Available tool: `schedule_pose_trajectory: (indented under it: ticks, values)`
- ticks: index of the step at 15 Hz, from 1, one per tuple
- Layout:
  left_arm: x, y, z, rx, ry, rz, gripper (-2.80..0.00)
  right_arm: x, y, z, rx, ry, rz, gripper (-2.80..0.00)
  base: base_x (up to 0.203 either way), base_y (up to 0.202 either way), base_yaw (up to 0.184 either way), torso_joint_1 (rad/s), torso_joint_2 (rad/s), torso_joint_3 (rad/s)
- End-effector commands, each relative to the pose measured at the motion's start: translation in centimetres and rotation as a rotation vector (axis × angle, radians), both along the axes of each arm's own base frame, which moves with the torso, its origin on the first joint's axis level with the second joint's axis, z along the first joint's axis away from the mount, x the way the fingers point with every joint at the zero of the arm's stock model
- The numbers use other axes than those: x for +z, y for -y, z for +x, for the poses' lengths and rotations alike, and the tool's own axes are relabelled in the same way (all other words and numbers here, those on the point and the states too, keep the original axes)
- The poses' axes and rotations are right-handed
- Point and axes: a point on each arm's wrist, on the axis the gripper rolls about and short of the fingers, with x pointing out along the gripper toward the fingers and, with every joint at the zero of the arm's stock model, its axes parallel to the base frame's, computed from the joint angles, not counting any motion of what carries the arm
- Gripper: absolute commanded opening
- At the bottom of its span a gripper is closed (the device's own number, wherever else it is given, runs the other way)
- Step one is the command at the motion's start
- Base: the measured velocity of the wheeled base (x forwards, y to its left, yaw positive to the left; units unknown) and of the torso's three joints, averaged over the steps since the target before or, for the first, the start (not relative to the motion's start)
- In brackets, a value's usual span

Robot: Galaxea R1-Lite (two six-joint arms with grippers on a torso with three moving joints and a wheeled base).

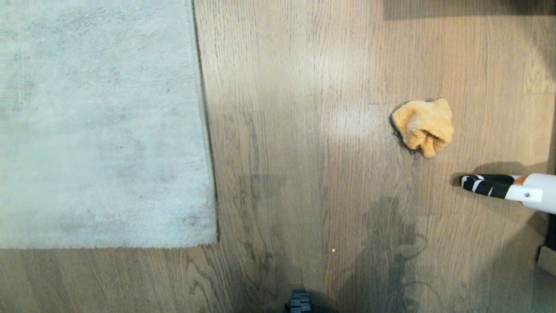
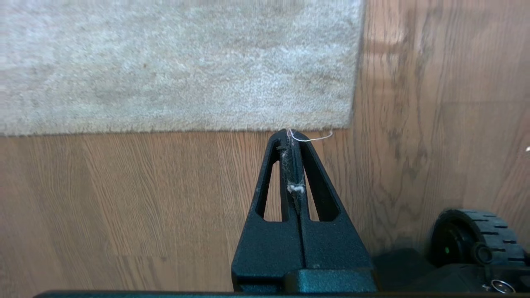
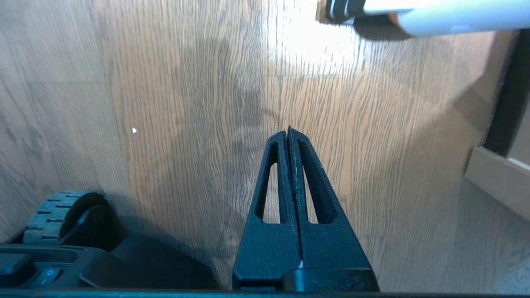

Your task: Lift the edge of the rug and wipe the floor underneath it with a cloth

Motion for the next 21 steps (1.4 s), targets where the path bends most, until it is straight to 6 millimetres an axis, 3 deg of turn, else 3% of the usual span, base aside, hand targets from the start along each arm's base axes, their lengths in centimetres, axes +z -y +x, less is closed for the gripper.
schedule_pose_trajectory:
  ticks: [1, 21]
  values:
    - [0.01, 0.0, 0.0, 0.002, 0.001, -0.002, -2.8, 0.01, 0.0, 0.01, 0.001, -0.002, -0.002, -2.8, 0.0, 0.0, 0.0, 0.002, 0.0, 0.193]
    - [-0.02, 0.0, 0.0, 0.002, -0.002, -0.011, -2.8, 0.01, 0.0, 0.01, 0.001, -0.002, -0.001, -2.8, 0.0, 0.0, 0.0, 0.003, 0.0, 0.203]
